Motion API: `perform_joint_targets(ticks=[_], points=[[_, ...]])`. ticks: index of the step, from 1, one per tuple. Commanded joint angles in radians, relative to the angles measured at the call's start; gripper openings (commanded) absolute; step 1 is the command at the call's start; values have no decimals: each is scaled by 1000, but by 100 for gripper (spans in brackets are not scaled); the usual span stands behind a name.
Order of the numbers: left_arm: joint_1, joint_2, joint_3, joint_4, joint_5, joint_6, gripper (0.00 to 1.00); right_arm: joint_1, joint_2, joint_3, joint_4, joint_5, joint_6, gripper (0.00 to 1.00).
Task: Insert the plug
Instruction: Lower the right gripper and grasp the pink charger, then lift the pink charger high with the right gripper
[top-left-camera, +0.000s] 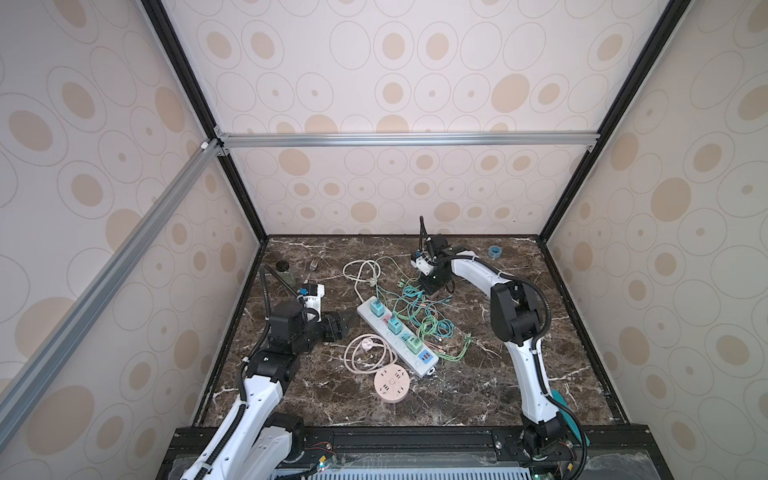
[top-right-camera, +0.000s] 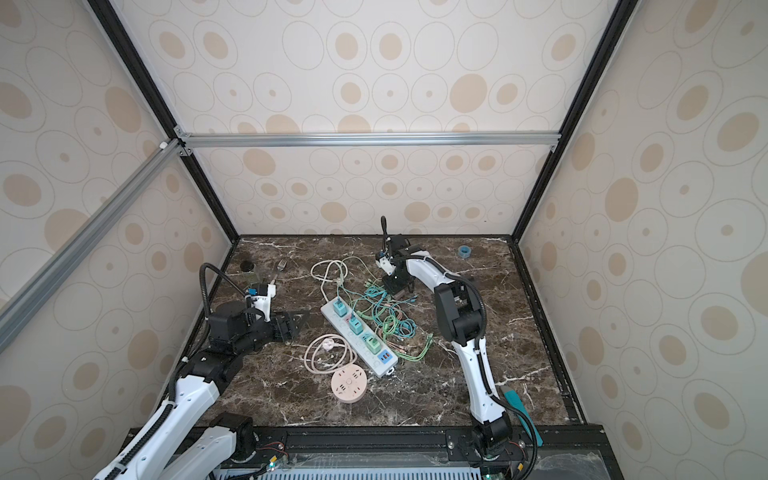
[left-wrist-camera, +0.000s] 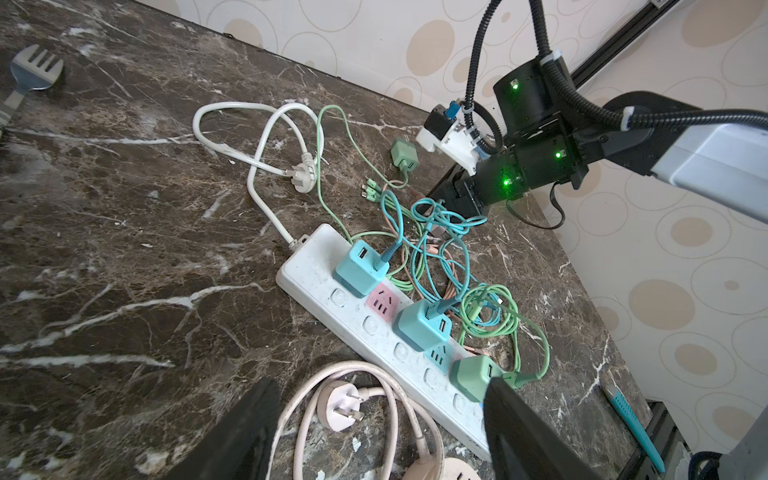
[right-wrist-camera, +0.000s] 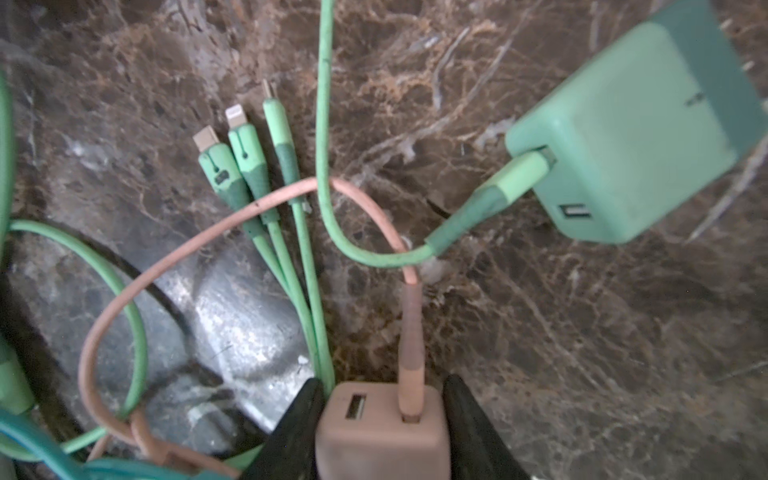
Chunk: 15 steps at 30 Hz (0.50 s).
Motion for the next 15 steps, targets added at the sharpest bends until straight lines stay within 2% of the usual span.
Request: perform_joint_targets(ticks=[1, 15], points=[[5, -8, -2, 13, 7, -2, 78, -6, -90, -29, -17, 5, 11, 40], [6, -3, -3, 23, 16, -5, 78, -12, -332, -120, -16, 75, 48, 35]])
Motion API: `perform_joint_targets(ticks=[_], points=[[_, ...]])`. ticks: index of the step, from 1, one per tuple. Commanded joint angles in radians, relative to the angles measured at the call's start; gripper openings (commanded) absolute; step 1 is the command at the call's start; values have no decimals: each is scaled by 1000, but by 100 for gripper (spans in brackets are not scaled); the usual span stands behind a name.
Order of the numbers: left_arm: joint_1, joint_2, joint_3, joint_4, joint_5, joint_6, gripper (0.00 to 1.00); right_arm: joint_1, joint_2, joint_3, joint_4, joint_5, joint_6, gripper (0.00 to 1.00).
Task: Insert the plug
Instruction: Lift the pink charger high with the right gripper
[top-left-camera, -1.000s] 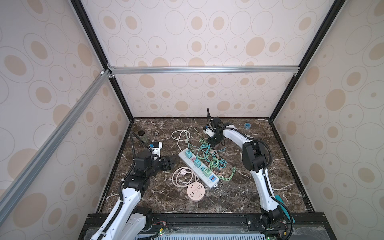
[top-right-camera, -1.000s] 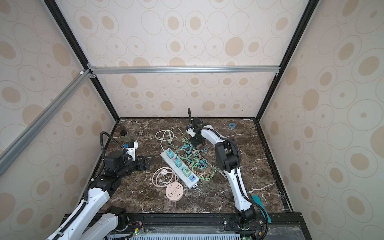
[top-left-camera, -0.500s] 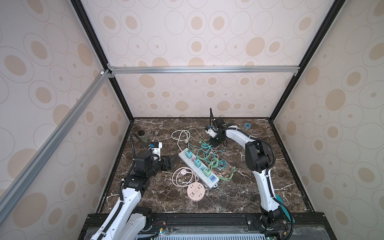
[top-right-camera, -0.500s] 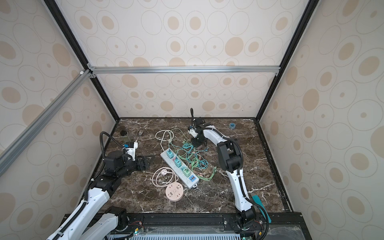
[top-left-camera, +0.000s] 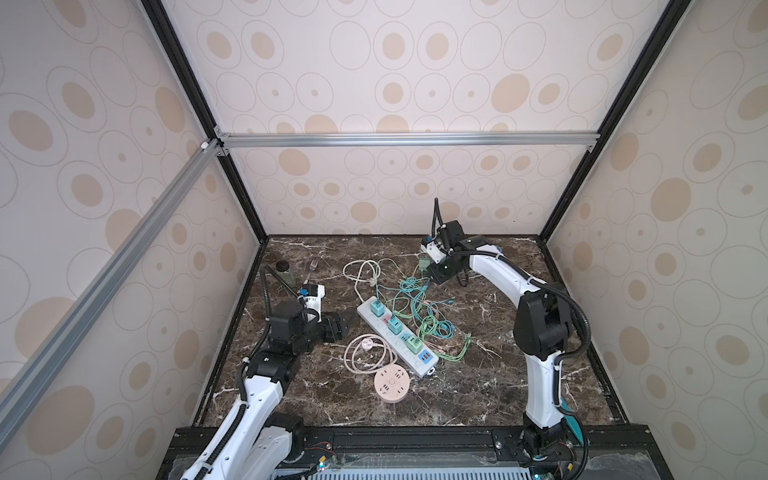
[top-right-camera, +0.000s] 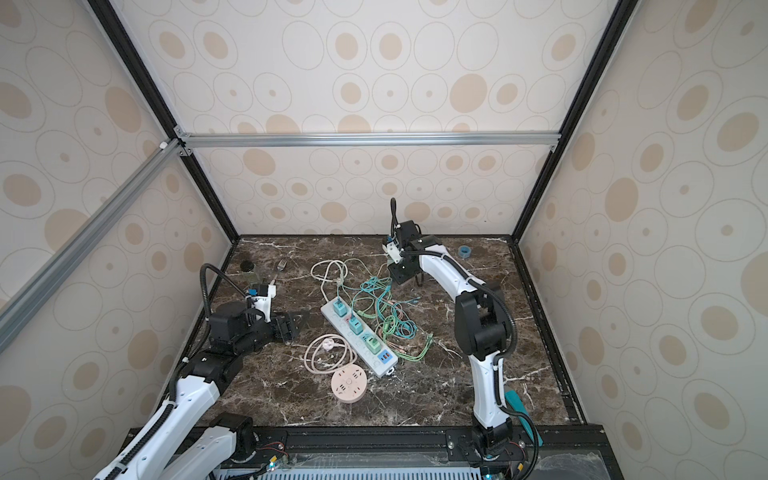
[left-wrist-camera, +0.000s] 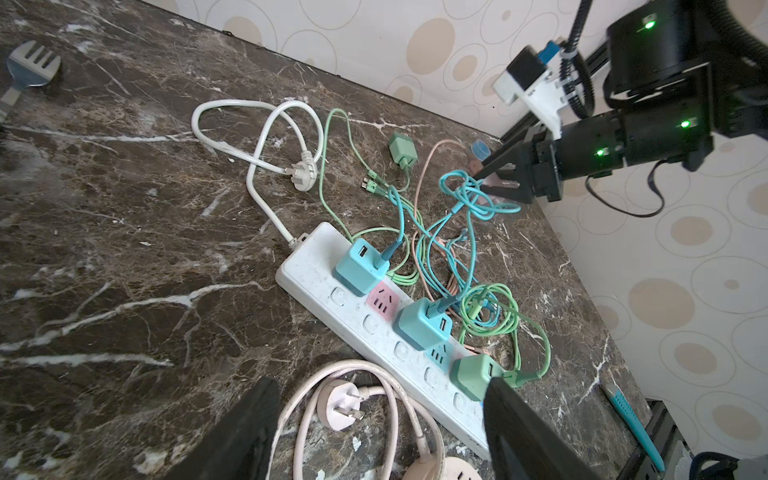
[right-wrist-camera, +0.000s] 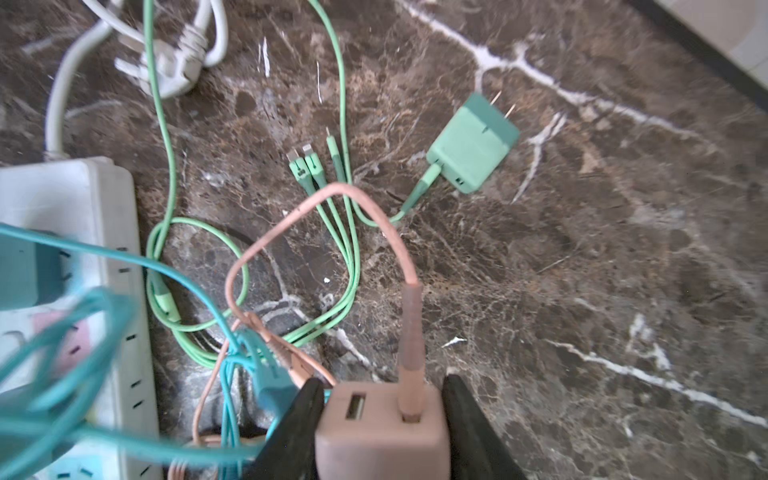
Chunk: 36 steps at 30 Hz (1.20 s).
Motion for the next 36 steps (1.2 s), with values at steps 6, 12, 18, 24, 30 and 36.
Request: perform_joint_targets(ticks=[6, 12, 18, 24, 30, 36], points=[[7, -4, 2, 23, 21, -8, 78, -2, -149, -27, -25, 61, 21, 33], [6, -12, -2, 45, 55, -10, 77, 0, -259, -47, -3, 66, 39, 33], [5, -17, -6, 63, 75, -14, 77, 1, -374, -51, 23, 75, 52, 33], [5, -15, -7, 79, 94, -20, 77, 0, -462, -15, 23, 107, 54, 32], [5, -14, -13, 100, 129, -28, 78, 0, -533, 3, 29, 170, 54, 32], [3, -26, -24, 138, 174, -38, 77, 0, -598, -13, 26, 178, 91, 32]])
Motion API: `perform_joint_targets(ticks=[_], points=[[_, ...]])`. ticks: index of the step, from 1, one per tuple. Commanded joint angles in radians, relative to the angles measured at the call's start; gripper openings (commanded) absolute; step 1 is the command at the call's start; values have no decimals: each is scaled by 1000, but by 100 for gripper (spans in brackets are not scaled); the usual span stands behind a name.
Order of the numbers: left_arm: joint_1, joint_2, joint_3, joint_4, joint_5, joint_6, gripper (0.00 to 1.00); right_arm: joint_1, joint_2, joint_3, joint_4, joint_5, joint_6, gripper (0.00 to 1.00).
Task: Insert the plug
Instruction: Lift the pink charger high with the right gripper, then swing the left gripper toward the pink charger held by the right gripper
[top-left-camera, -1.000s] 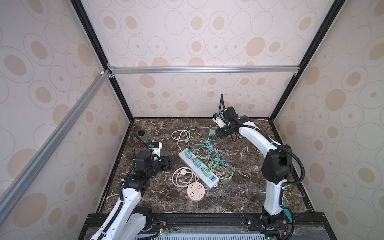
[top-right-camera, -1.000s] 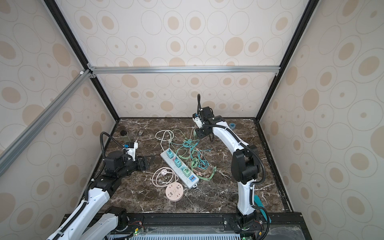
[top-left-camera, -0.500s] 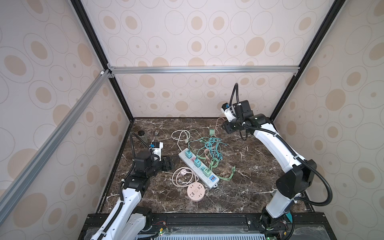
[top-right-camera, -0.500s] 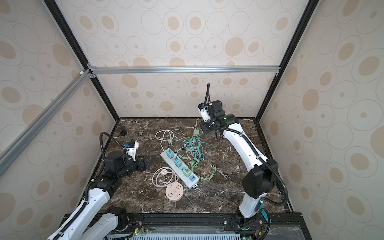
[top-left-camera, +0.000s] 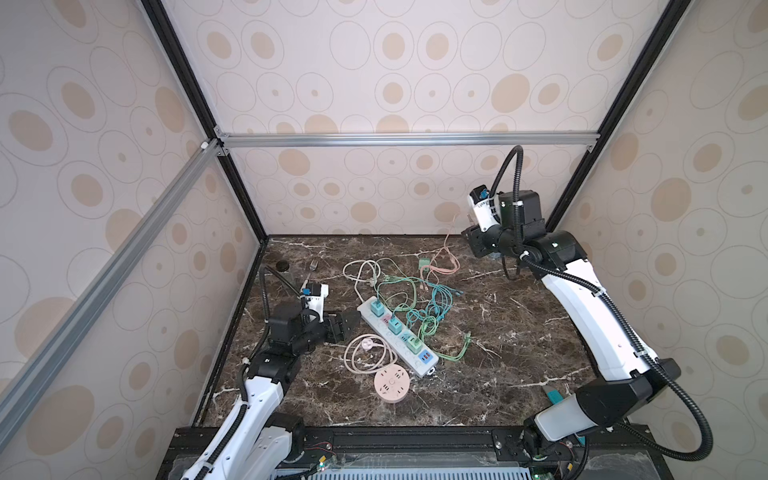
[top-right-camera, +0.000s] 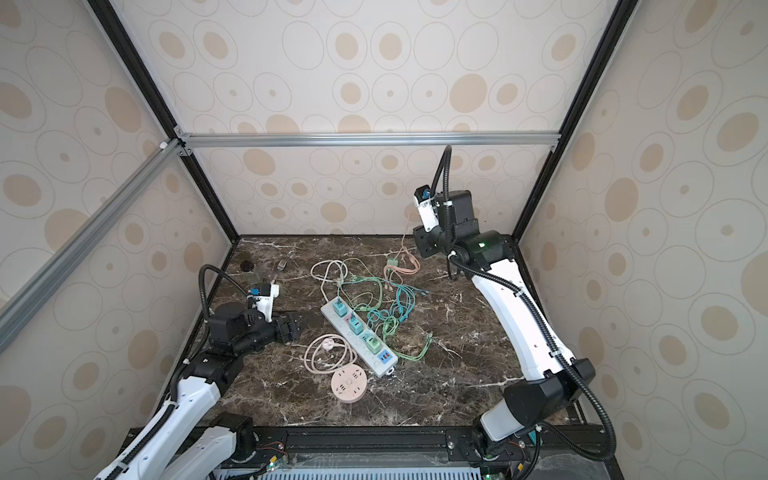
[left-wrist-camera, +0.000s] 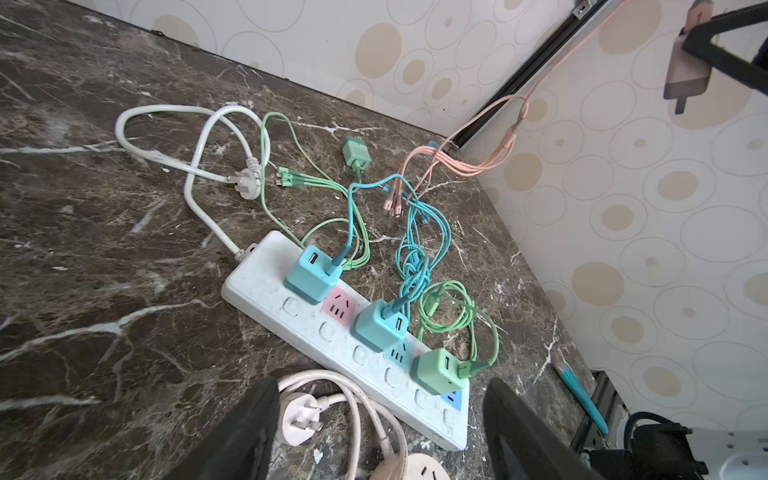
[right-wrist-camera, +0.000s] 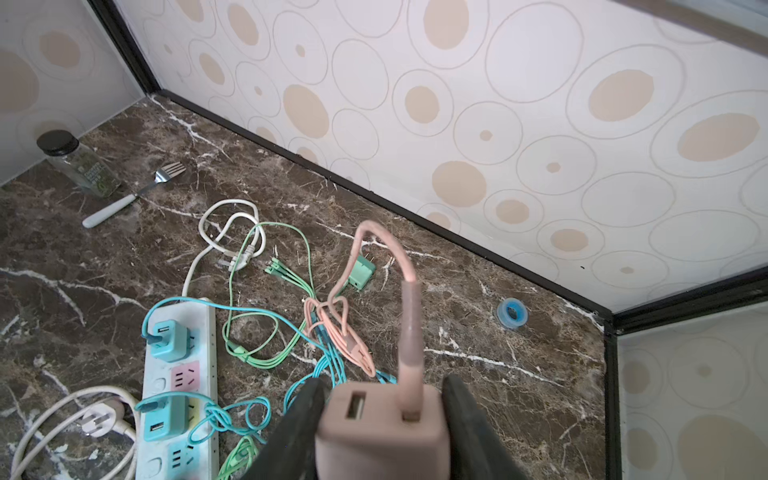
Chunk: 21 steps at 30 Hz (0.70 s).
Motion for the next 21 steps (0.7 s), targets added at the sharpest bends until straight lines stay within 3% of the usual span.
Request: perform_joint_targets(ticks=[1, 13, 21], points=[[1, -25, -3, 51, 47, -12, 77, 0, -57, 10, 21, 20, 29, 32], [-77, -38, -8, 119, 70, -27, 77, 1, -185, -13, 26, 55, 46, 31], [-276, 13, 48, 133, -21, 20, 77, 0, -213, -1, 31, 76, 29, 31]])
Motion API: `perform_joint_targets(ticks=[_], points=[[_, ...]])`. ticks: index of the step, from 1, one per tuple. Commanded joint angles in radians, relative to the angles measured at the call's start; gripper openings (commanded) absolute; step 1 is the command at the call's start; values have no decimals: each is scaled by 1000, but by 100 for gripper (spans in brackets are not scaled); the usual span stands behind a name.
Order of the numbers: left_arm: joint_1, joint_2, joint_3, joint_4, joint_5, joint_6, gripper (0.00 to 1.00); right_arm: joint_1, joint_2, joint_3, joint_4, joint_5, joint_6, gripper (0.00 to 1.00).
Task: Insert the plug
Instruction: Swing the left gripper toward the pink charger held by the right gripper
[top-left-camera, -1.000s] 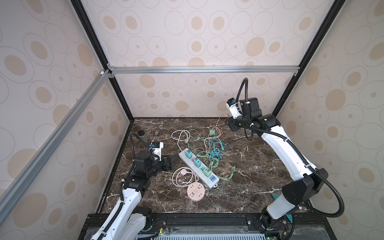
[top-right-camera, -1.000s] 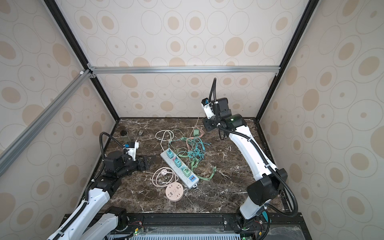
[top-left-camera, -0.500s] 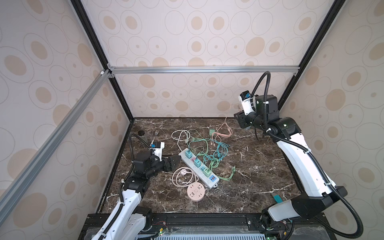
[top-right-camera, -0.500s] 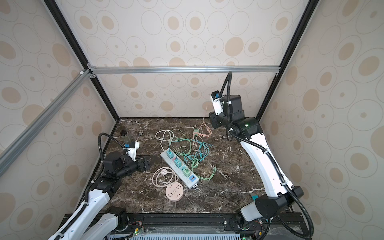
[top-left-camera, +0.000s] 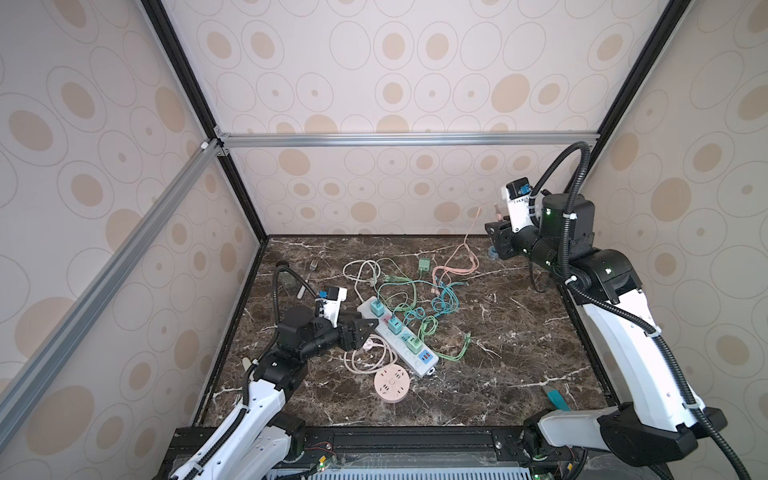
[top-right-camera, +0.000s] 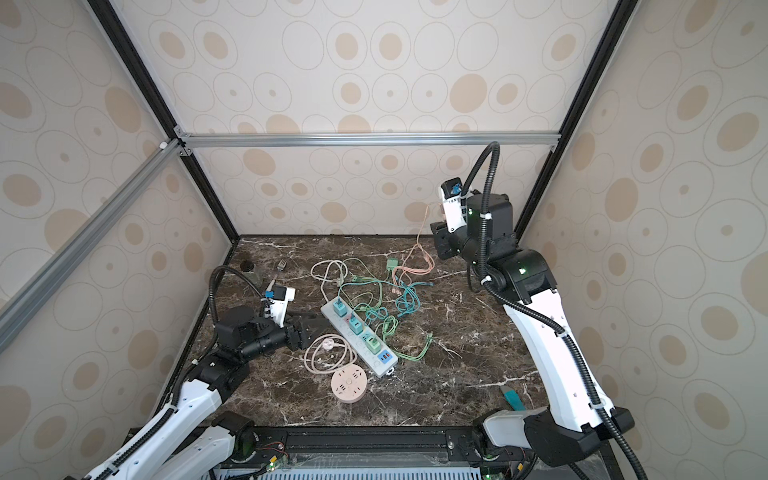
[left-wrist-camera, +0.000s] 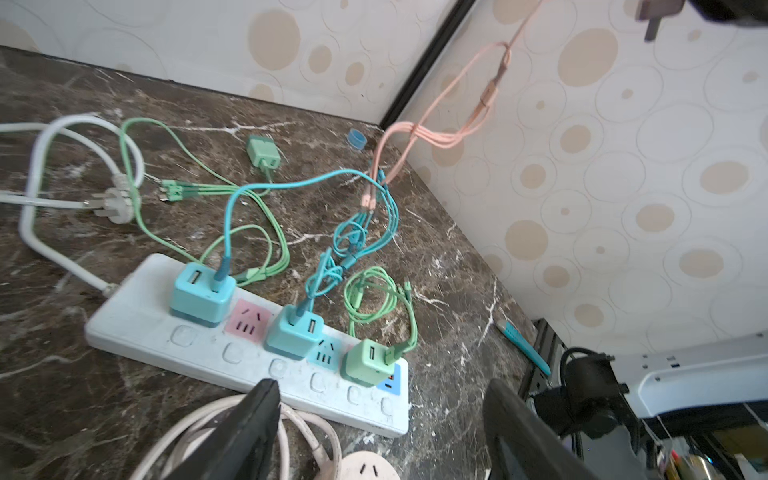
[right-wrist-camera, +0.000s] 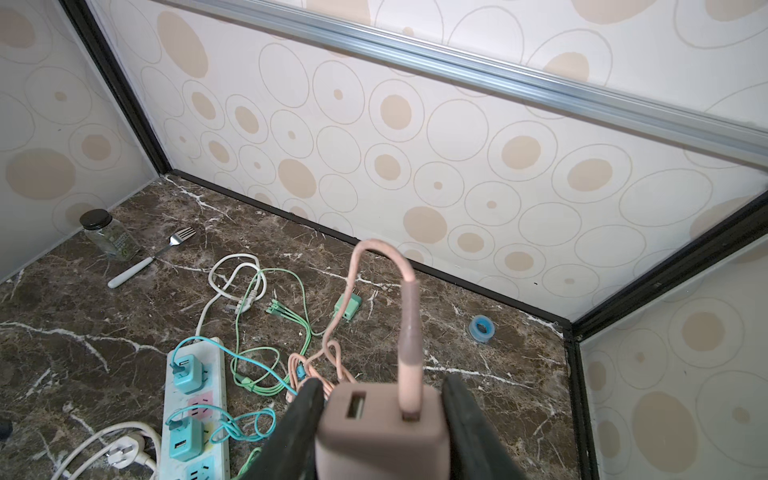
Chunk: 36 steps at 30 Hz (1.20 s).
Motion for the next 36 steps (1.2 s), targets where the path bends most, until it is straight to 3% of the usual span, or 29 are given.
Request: perform_joint_targets(ticks=[1, 8, 16, 22, 28, 36], points=[[-69, 31, 64, 39, -45, 33, 77, 1, -27, 27, 31, 26, -11, 31], [-213, 90, 120, 68, -100, 67, 77, 0, -55, -16, -1, -21, 37, 31], [-354, 156, 136, 175, -144, 87, 72, 0, -250, -388, 113, -104, 224, 32], [-484, 249, 176, 222, -240, 142, 73, 0, -338, -527, 148, -159, 316, 30], [-562, 338, 190, 401, -277, 116, 72, 5, -408, -708, 289, -279, 468, 30], [-653, 461, 271, 439, -316, 130, 70, 36, -449, -854, 400, -334, 570, 30]])
